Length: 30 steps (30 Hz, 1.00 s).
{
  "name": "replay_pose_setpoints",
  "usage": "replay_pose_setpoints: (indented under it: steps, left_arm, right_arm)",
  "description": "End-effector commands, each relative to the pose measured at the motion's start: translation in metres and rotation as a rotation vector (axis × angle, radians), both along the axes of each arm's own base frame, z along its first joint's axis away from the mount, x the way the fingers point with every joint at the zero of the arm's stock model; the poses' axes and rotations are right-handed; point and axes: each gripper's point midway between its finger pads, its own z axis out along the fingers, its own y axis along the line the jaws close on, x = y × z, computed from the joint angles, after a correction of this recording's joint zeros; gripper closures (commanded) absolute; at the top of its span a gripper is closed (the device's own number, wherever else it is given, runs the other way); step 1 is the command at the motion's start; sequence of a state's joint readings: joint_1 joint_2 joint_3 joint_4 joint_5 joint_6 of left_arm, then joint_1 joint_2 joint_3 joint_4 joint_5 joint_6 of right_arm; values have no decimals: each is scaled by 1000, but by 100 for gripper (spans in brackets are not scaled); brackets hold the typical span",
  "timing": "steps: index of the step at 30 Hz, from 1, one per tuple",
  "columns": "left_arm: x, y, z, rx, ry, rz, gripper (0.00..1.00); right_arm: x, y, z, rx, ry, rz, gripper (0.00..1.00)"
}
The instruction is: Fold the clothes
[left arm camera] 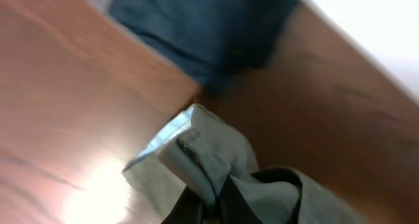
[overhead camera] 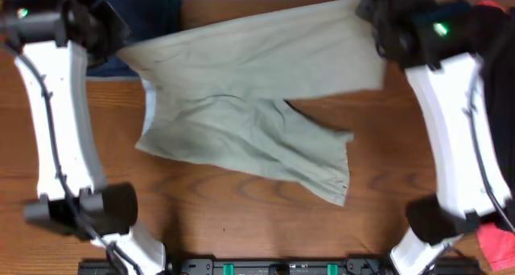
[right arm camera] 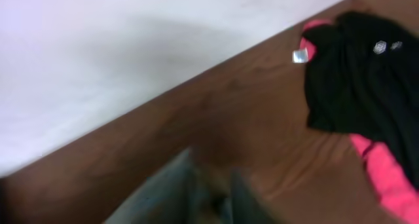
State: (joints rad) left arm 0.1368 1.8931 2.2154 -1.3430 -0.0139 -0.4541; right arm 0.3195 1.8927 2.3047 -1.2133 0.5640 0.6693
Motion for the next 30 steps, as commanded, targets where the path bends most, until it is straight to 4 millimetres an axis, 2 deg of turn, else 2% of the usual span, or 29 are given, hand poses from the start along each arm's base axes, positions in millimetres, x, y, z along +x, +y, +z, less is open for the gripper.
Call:
replay_pose_setpoints:
  steps: [1, 2, 3, 6, 10, 11, 12, 13, 16, 22, 27, 30]
  left_arm:
    - [2, 28, -23, 115, 89, 53, 92]
    - [4, 28, -32, 112, 113, 51, 83]
    - [5, 28, -41, 109, 142, 48, 78]
    - [3, 27, -62, 100, 216, 42, 73]
    - [3, 27, -66, 98, 230, 42, 68]
    - [2, 27, -64, 99, 227, 41, 59]
    - [2, 27, -64, 99, 228, 41, 27]
    - [0, 26, -63, 98, 232, 41, 0]
    - [-11, 25, -66, 92, 281, 38, 2]
    - [-45, 19, -71, 70, 421, 27, 2]
    - [-65, 16, -71, 60, 503, 21, 2]
    - [-66, 16, -71, 61, 509, 13, 2]
  right_arm:
    - [20, -20, -31, -44, 89, 3, 37]
    - [24, -19, -45, -22, 128, 29, 17]
    - [27, -19, -58, 7, 165, 44, 9]
    - [26, -25, -78, 86, 236, 68, 1]
    - [15, -23, -75, 194, 261, 118, 1]
    - [10, -19, -72, 224, 267, 141, 1]
    - [4, -14, -68, 239, 273, 168, 1]
    - [0, -11, -66, 245, 281, 196, 1]
    - [-21, 0, -66, 229, 348, 273, 1]
    - [-58, 19, -92, 187, 540, 345, 1]
    - [-68, 38, -109, 204, 610, 391, 1]
    - [-75, 43, -122, 197, 655, 401, 1]
